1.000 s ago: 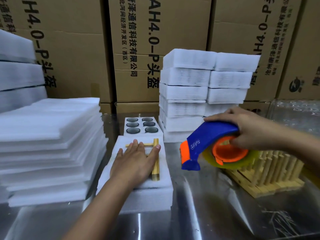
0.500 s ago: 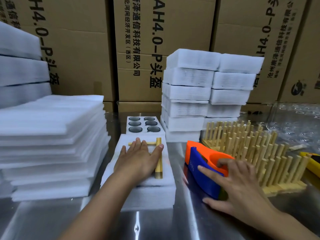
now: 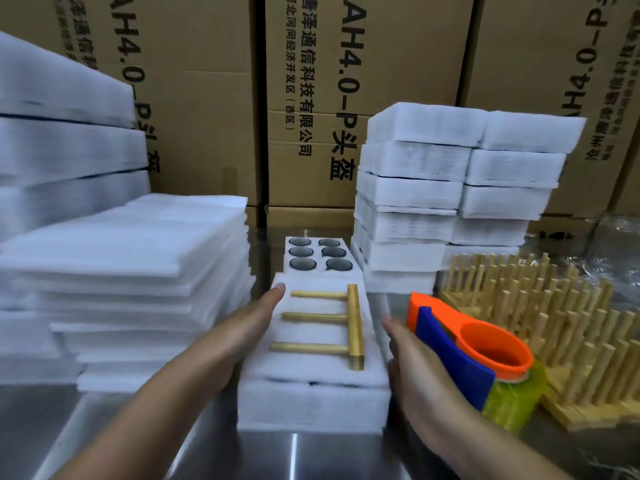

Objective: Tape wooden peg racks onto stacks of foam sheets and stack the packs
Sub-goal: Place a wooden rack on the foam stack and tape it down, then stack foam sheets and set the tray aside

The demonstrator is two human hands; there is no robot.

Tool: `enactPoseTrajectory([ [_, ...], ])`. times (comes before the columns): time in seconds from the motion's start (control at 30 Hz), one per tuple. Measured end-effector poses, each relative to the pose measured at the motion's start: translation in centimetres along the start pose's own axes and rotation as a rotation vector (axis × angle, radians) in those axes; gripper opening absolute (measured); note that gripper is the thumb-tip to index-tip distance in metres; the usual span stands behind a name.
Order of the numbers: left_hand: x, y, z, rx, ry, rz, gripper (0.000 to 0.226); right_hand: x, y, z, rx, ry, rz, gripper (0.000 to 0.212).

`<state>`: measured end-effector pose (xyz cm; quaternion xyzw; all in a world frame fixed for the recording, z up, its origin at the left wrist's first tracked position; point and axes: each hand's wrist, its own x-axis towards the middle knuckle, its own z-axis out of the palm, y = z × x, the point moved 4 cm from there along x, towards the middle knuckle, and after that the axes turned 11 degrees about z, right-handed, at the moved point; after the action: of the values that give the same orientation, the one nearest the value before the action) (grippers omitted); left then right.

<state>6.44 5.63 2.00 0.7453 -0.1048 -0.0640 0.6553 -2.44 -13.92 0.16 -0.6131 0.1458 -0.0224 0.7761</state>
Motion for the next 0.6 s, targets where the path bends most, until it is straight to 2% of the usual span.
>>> enactPoseTrajectory([
  [0.1,-0.2,-1.3,0.4,-0.233,0.07,-0.012,0.032,1.1,0.9,1.1,0.08,-0.011,0.145,0.036],
  [0.2,-0.2,-0.8,1.0,-0.346,0.121,0.001,0.02,0.5,0.7,1.7,0.029,-0.077,0.127,0.032],
  [0.23,-0.5,-0.5,1.1,-0.347,0.13,0.001,0.021,0.2,0.5,1.8,-0.004,-0.063,0.093,0.027],
  [0.3,-1.1,-0.1,1.1,-0.363,0.099,-0.034,0.048,-0.5,-0.4,1.9,-0.068,-0.039,0.001,0.027],
  [0.33,-1.2,0.0,1.1,-0.397,0.053,-0.054,0.056,-0.8,-1.0,2.1,-0.099,-0.063,-0.044,0.036],
  [0.47,-0.9,1.9,1.7,-0.612,-0.098,-0.084,0.045,-1.0,-4.3,2.5,-0.299,-0.076,-0.15,0.102],
  [0.5,-0.6,2.3,1.9,-0.655,-0.11,-0.065,0.044,-0.6,-4.9,2.5,-0.351,-0.055,-0.123,0.111],
  [0.6,0.4,2.2,2.8,-0.747,-0.11,-0.006,0.047,0.7,-6.0,2.1,-0.378,-0.08,-0.035,0.112],
])
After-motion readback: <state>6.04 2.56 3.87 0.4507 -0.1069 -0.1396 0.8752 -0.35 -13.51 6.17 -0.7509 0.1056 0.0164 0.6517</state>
